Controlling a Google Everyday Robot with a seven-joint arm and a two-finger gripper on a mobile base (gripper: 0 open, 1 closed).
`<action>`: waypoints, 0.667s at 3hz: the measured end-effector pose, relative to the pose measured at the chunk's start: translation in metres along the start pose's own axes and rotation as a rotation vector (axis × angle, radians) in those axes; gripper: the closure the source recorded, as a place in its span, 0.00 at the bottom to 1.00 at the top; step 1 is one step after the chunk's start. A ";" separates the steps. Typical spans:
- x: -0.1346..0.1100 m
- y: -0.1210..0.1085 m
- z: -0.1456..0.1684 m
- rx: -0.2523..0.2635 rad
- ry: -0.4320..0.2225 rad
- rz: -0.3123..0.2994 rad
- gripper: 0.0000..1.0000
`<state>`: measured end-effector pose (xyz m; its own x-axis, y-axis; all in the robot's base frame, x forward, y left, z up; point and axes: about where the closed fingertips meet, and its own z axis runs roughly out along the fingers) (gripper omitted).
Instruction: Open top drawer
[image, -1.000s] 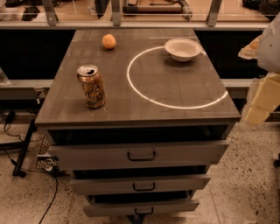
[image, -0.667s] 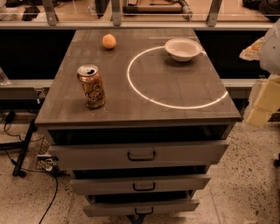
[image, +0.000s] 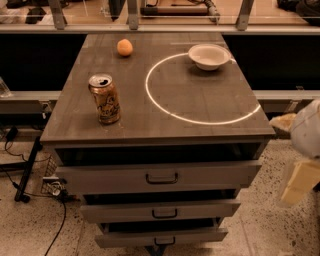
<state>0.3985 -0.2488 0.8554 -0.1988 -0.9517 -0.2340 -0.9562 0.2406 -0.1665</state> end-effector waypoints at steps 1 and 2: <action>0.021 0.026 0.045 -0.043 -0.006 0.004 0.00; 0.020 0.026 0.045 -0.043 -0.006 0.004 0.00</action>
Offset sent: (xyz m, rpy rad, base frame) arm -0.0149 -0.0044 -0.0432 0.0152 0.0317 0.0056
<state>0.3795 -0.2535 0.8034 -0.2017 -0.9495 -0.2404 -0.9638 0.2361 -0.1240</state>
